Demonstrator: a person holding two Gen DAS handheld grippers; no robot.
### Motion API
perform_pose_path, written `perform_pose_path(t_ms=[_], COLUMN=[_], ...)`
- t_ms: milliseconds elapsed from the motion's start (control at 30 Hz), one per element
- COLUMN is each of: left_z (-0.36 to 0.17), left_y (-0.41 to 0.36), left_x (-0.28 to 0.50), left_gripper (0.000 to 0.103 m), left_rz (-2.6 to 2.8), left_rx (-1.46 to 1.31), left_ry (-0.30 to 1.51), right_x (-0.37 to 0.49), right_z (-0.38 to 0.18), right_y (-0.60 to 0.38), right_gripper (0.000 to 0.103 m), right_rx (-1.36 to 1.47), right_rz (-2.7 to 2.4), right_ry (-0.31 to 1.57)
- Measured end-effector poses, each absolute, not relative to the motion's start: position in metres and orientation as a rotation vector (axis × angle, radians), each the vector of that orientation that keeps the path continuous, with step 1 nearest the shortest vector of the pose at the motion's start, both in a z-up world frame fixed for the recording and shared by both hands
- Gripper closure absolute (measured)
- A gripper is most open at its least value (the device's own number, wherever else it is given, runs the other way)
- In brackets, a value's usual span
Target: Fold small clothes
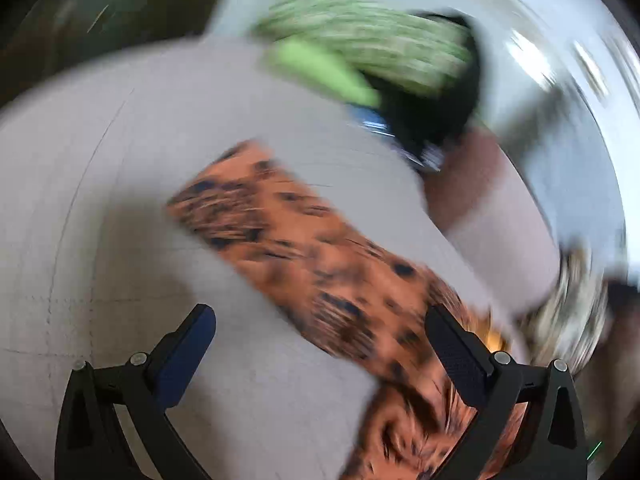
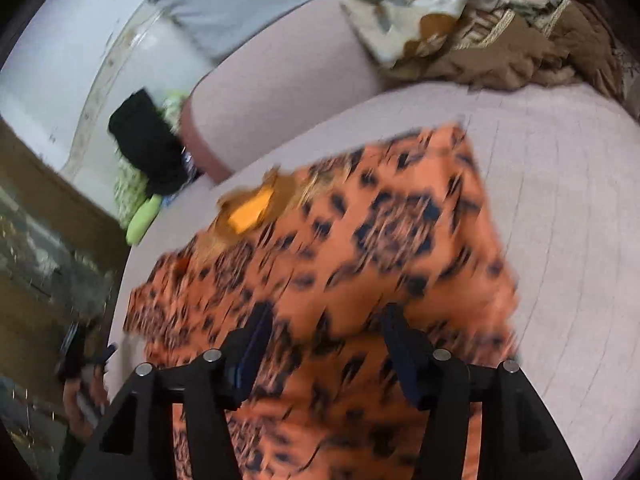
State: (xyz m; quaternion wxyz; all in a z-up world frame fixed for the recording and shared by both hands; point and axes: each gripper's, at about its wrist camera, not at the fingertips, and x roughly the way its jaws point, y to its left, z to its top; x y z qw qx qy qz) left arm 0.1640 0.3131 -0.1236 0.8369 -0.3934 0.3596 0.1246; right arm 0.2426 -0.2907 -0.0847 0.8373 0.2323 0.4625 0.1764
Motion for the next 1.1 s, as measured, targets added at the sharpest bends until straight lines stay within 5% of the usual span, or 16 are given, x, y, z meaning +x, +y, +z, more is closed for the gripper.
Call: perform_pose_path(t_ms=[267,333,367,400,567,700,867,1100], left_z=[-0.155,-0.155,-0.156,-0.159,-0.135,-0.054,0.072,0.115], left_y=[0.368,0.368,0.369,0.372,0.374,0.319,0.176,-0.018], left_x=[0.195,0.202,0.208,0.211,0.22,0.227,0.225,0.237], left_gripper=[0.0,0.026,0.073,0.09,0.099,0.099,0.099,0.098], left_rz=[0.379,0.442,0.506,0.55,0.524,0.405,0.075,-0.297], left_rx=[-0.971,-0.908,-0.835,-0.8,-0.758,-0.576,-0.337,-0.176], left_ry=[0.762,0.788,0.837,0.874,0.869,0.728,0.511,0.497], right_x=[0.207,0.206,0.207,0.207,0.203,0.196,0.188,0.182], right_z=[-0.104,-0.107,-0.109,-0.108,-0.105,-0.104,-0.104,-0.101], right_y=[-0.267,-0.27,-0.272,-0.275,-0.279,-0.29,-0.307,-0.33], right_gripper=[0.042,0.042,0.042,0.042,0.042,0.043,0.042,0.042], right_rx=[0.51,0.521,0.528,0.536,0.549,0.577,0.642,0.721], right_rz=[0.363,0.35,0.344,0.341,0.34,0.337,0.34,0.351], right_ry=[1.022,1.021,1.018,1.012,0.975,0.934,0.881,0.808])
